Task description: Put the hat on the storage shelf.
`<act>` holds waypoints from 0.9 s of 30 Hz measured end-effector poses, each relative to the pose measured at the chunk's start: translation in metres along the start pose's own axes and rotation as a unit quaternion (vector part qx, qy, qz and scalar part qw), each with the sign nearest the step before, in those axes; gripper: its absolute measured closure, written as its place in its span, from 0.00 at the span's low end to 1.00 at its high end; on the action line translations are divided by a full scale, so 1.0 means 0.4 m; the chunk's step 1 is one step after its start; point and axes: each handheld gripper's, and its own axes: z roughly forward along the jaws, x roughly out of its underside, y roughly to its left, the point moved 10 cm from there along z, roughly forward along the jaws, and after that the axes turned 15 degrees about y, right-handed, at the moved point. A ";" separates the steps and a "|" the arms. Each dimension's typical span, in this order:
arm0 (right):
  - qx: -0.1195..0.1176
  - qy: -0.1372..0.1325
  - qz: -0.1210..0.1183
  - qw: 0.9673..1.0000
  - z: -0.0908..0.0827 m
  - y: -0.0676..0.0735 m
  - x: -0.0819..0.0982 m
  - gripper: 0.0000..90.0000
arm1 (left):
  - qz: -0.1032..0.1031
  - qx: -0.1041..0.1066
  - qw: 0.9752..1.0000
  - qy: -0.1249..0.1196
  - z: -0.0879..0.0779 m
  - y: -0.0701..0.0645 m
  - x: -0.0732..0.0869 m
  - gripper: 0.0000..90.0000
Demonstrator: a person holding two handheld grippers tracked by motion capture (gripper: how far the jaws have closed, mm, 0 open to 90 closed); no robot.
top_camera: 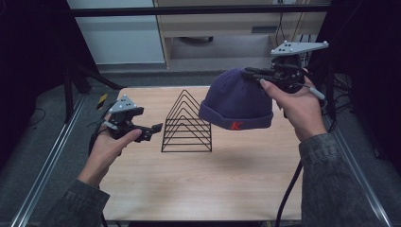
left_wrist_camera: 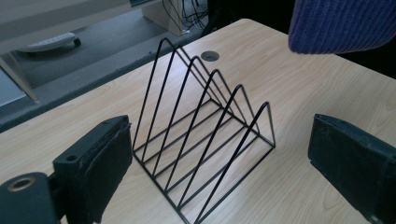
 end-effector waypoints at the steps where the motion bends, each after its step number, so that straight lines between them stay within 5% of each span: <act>1: 0.000 -0.001 0.000 1.000 0.001 0.002 -0.003 0.89 | 0.004 0.001 1.000 0.000 0.000 -0.006 -0.007 0.07; 15: -0.017 -0.017 -0.009 1.000 0.043 0.045 -0.074 0.89 | 0.026 0.019 0.999 -0.015 0.023 -0.031 -0.089 0.12; 27: -0.043 -0.023 -0.014 0.999 0.115 0.095 -0.127 0.89 | 0.019 0.024 0.999 -0.009 0.053 -0.019 -0.116 0.13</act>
